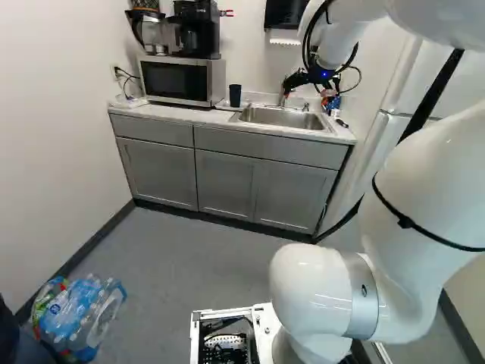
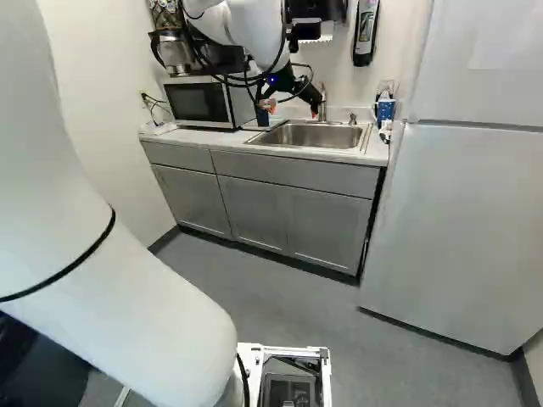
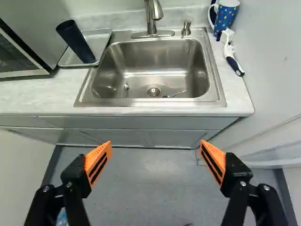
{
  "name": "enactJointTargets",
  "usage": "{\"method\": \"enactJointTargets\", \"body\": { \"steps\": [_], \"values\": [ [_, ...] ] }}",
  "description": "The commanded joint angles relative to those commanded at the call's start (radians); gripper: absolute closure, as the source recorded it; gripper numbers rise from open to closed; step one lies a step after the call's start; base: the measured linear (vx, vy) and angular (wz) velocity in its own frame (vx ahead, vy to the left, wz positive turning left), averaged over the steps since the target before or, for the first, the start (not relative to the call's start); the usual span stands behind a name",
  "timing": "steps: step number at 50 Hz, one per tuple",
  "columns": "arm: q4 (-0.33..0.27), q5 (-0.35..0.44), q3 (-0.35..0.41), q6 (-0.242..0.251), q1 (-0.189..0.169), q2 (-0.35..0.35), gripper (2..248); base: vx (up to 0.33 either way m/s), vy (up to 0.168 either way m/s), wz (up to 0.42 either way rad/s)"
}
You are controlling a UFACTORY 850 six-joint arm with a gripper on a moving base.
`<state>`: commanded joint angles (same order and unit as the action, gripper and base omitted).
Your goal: Rinse the cup and place it in the tray
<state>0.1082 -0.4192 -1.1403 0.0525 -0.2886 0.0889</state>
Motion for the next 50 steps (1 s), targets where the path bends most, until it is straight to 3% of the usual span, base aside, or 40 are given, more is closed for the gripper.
{"method": "enactJointTargets", "body": {
  "steps": [50],
  "values": [
    [-0.003,0.032,0.026,-0.001,0.007,0.005,3,0.000,0.000,0.000]
  ]
}}
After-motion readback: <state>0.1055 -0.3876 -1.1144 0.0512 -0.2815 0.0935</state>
